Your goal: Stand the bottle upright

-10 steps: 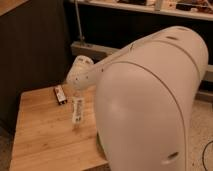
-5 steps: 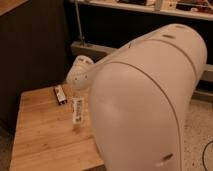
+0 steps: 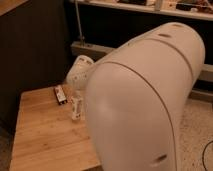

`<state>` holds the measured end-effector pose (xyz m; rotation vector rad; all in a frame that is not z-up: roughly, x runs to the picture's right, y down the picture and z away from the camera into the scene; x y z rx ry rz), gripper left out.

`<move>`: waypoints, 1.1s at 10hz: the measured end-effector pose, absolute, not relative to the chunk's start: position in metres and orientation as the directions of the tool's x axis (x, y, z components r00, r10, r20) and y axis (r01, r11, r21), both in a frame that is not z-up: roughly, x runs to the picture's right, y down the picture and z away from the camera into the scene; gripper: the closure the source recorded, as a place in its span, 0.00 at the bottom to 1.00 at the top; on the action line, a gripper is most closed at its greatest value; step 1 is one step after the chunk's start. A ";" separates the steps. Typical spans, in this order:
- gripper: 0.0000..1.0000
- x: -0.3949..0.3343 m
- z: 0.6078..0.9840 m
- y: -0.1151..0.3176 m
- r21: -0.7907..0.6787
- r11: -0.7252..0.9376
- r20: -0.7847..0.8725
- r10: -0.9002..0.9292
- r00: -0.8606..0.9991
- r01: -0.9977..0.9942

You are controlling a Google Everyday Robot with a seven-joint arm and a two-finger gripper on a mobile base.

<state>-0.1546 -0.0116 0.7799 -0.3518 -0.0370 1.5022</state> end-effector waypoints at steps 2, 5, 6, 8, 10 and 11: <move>0.58 -0.154 0.779 -0.012 -0.252 0.028 -0.191 0.978 0.078 -0.967; 0.58 -0.153 0.780 -0.012 -0.253 0.024 -0.196 0.978 0.075 -0.967; 0.58 -0.153 0.781 -0.012 -0.253 0.019 -0.202 0.977 0.072 -0.967; 0.51 -0.153 0.784 -0.015 -0.252 0.009 -0.225 0.972 0.068 -0.968; 0.31 -0.154 0.784 -0.023 -0.248 -0.002 -0.242 0.968 0.060 -0.969; 0.23 -0.153 0.780 -0.030 -0.242 -0.009 -0.241 0.969 0.051 -0.970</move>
